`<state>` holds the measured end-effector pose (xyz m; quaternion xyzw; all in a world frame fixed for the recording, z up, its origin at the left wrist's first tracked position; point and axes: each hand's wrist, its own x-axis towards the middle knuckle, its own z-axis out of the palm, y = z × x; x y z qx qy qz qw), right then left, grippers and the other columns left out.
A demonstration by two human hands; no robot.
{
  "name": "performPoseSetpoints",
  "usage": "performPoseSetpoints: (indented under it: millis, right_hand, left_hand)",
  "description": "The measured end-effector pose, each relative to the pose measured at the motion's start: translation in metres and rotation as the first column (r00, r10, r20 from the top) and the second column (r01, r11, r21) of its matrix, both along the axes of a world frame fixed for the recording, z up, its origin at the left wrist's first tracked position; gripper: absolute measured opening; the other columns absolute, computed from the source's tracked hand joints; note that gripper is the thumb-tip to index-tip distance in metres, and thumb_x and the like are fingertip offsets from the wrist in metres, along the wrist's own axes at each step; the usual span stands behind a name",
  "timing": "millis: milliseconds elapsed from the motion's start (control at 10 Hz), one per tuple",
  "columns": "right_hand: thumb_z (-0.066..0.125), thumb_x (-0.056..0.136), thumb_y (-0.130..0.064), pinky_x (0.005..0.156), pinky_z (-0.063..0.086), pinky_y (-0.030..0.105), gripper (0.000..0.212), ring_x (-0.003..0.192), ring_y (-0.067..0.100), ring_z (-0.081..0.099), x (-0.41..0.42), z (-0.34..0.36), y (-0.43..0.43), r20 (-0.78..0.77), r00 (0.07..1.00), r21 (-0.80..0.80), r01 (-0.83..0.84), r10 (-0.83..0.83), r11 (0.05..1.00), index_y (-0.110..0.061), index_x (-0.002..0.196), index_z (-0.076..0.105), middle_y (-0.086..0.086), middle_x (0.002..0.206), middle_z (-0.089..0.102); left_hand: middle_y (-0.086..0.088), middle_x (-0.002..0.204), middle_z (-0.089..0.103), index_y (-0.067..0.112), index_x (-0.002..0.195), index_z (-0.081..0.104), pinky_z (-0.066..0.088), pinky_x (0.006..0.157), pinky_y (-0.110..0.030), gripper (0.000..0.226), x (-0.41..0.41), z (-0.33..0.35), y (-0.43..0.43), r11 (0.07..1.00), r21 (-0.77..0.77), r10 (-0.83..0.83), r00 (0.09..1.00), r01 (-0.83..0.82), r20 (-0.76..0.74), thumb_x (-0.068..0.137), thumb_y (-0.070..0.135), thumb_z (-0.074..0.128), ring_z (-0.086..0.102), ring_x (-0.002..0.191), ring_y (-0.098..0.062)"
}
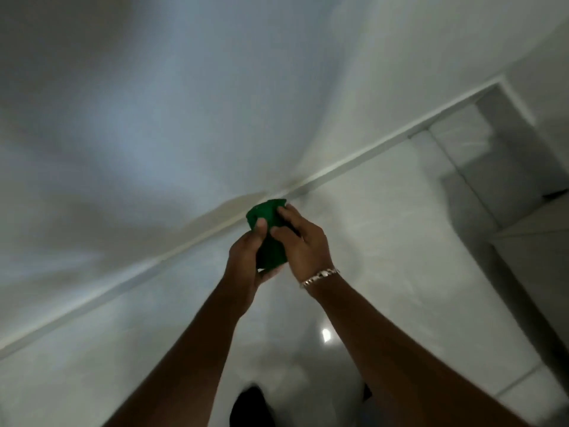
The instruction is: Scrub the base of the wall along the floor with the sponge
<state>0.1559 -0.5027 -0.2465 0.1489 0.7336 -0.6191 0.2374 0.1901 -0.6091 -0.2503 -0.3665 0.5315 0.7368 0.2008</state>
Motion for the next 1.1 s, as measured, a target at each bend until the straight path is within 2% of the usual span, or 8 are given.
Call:
performPoseSetpoints:
  millis: [100,300,400,600,800,900,1000,1100]
  right_hand:
    - [0.06,0.091,-0.003,0.092,0.054,0.025,0.037,0.109,0.014,0.063,-0.009,0.074,0.057,-0.049,0.966,-0.086,0.247,-0.252,0.965,-0.014,0.126,0.063,-0.001,0.121,0.067]
    - [0.074,0.08,0.002,0.067,0.052,0.017,0.045,0.089,0.01,0.07,-0.018,0.216,0.186,0.069,0.836,-0.122,0.548,-0.544,0.827,-0.009,0.122,0.062,-0.002,0.105,0.071]
    - [0.071,0.083,0.003,0.053,0.051,0.009,0.023,0.065,-0.001,0.07,-0.006,0.283,0.247,0.028,0.789,-0.111,0.613,-0.614,0.782,-0.02,0.086,0.073,-0.011,0.071,0.077]
    - [0.071,0.081,0.008,0.059,0.061,0.025,0.02,0.067,0.017,0.072,0.007,0.341,0.38,0.001,0.495,-0.085,0.866,-0.869,0.494,-0.011,0.086,0.07,0.004,0.076,0.077]
    - [0.073,0.08,0.004,0.07,0.063,0.037,0.012,0.074,0.026,0.073,-0.012,0.299,0.519,-0.032,0.313,0.074,0.948,-0.949,0.31,-0.007,0.085,0.073,0.01,0.08,0.075]
    - [0.076,0.077,-0.004,0.078,0.062,0.046,0.012,0.078,0.031,0.074,-0.026,0.262,0.564,-0.055,0.444,0.289,0.865,-0.895,0.411,-0.016,0.076,0.073,0.014,0.082,0.076]
    - [0.074,0.078,-0.012,0.072,0.06,0.032,0.006,0.081,0.03,0.072,-0.037,0.236,0.589,-0.082,0.592,0.465,0.735,-0.802,0.494,-0.007,0.081,0.075,0.013,0.081,0.075]
    - [0.073,0.08,-0.017,0.059,0.044,0.015,0.016,0.086,0.026,0.07,-0.034,0.242,0.59,-0.105,0.604,0.517,0.711,-0.79,0.476,-0.005,0.091,0.073,0.01,0.085,0.073]
  left_hand:
    - [-0.016,0.12,0.073,0.012,0.126,0.063,0.055,0.099,-0.055,0.032,-0.03,0.055,0.034,0.999,0.013,-0.032,0.999,0.033,-0.039,0.097,0.02,0.053,0.069,0.113,-0.035]
    - [-0.013,0.104,0.078,0.013,0.1,0.079,0.063,0.079,-0.039,0.032,-0.091,0.198,0.138,0.933,0.22,-0.256,0.954,0.286,-0.156,0.075,0.016,0.059,0.074,0.095,-0.027]
    - [-0.017,0.112,0.075,0.007,0.112,0.073,0.06,0.086,-0.041,0.035,-0.117,0.273,0.21,0.834,0.181,-0.482,0.848,0.521,-0.219,0.081,0.016,0.061,0.072,0.102,-0.03]
    - [-0.018,0.098,0.078,0.008,0.094,0.075,0.062,0.085,-0.049,0.013,-0.144,0.332,0.384,0.719,-0.198,-0.695,0.685,0.667,-0.218,0.081,0.008,0.074,0.074,0.098,-0.039]
    - [-0.021,0.118,0.073,0.003,0.132,0.06,0.057,0.097,-0.051,0.057,-0.161,0.306,0.542,0.57,-0.402,-0.821,0.515,0.717,-0.247,0.078,0.01,0.075,0.071,0.107,-0.035]
    - [-0.017,0.129,0.068,0.006,0.141,0.051,0.054,0.101,-0.046,0.06,-0.168,0.271,0.584,0.399,-0.507,-0.913,0.384,0.764,-0.138,0.083,0.001,0.064,0.066,0.116,-0.033]
    - [-0.015,0.126,0.067,0.011,0.133,0.056,0.053,0.102,-0.046,0.055,-0.168,0.25,0.607,0.207,-0.628,-0.975,0.213,0.75,-0.066,0.079,-0.005,0.056,0.063,0.118,-0.034]
    - [-0.013,0.144,0.055,0.012,0.146,0.043,0.046,0.108,-0.034,0.065,-0.171,0.248,0.614,0.139,-0.711,-0.986,0.161,0.689,-0.037,0.085,-0.003,0.059,0.053,0.132,-0.031]
